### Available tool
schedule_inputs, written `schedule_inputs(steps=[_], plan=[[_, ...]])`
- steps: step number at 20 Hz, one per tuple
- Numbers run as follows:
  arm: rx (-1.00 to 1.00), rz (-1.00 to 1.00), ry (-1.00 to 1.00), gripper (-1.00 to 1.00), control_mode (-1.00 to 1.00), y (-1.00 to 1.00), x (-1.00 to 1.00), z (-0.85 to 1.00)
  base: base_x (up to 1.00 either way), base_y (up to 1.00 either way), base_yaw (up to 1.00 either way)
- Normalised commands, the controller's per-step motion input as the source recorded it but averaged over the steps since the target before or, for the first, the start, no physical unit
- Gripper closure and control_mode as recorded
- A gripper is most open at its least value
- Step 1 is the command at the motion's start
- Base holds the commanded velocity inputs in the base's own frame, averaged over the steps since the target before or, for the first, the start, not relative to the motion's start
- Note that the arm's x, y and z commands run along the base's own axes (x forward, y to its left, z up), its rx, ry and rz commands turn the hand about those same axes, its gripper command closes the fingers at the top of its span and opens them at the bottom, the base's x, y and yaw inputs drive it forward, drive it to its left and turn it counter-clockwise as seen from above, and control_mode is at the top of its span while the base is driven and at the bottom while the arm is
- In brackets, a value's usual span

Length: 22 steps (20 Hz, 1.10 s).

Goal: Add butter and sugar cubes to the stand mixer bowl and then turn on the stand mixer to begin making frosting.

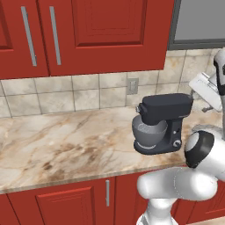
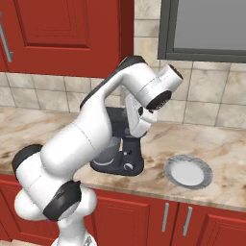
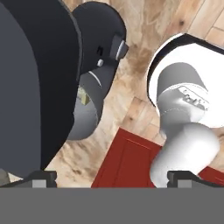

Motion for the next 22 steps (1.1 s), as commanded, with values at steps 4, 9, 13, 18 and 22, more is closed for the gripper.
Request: schedule_inputs(steps=[4,9,13,18,22], plan=[[0.00,0.16,-0.21,-1.00,-1.00,0.00,-0.51,-0.10,0.00,0.00,0.00],[0.00,0.31,-0.32,-1.00,-1.00,-0.08,-0.13,-0.28,0.00,0.00,0.00],[0.00,0.44,-0.34,-1.00,-1.00,-0.30,0.00,-0.17,0.00,0.00,0.00],[0.00,0.49,-0.50,-1.00,-1.00,-0.18,-0.20,0.00,0.00,0.00,0.00],[-0.04,0.46,-0.79,-1.00,-1.00,-0.07,-0.58,-0.13,0.00,0.00,0.00]])
